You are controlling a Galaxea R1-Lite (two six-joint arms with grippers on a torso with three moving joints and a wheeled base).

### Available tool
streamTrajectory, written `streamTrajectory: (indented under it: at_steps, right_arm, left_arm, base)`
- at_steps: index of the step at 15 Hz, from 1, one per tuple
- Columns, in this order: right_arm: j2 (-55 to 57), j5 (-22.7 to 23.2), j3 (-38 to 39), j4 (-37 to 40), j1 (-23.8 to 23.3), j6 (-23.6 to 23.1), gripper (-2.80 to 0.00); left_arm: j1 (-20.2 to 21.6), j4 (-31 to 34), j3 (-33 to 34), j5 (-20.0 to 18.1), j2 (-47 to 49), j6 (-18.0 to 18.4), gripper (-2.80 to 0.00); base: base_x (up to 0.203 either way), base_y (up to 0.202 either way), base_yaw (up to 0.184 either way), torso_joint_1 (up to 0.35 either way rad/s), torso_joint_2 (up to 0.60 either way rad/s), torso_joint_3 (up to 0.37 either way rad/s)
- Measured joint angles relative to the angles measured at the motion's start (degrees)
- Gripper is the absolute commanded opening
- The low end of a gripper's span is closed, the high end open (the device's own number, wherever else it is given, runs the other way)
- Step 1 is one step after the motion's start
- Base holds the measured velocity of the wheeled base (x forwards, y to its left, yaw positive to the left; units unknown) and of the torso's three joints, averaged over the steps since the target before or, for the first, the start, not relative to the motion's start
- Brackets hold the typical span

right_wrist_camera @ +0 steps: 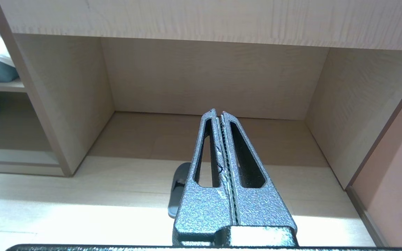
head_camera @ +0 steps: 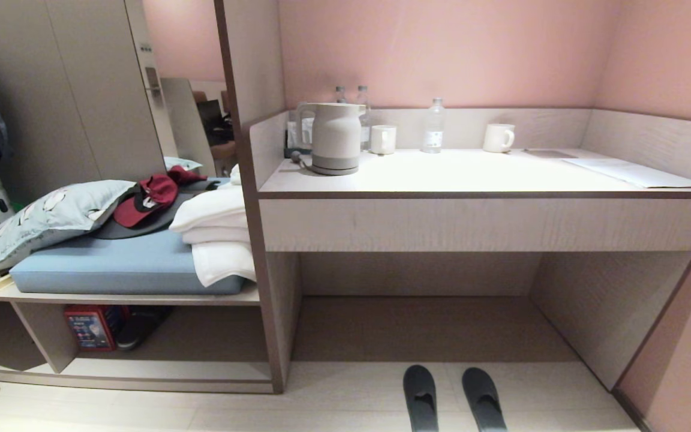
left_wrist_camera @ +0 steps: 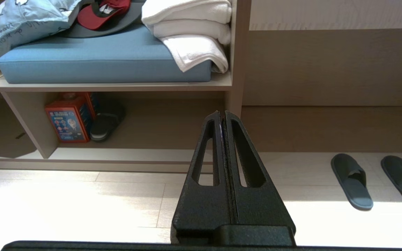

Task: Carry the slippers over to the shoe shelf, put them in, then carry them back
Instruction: Pick up the slippers on the floor

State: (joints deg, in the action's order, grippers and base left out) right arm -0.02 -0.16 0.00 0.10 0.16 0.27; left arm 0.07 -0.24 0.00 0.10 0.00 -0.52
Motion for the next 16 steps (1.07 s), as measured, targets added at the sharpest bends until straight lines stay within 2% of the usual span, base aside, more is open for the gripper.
streamTrajectory:
  at_steps: [3,16]
  right_arm:
    - [0.0,0.0,0.0,0.0,0.0,0.0,-2.8]
    - [0.0,0.0,0.0,0.0,0.0,0.0,-2.8]
  left_arm:
    - [0.0,0.0,0.0,0.0,0.0,-0.1,-2.8]
    - [0.0,0.0,0.0,0.0,0.0,-0.1,-2.8]
  base:
    - [0.0,0.0,0.0,0.003,0.0,-0.095]
    - [0.0,0.0,0.0,0.004,0.0,-0.194]
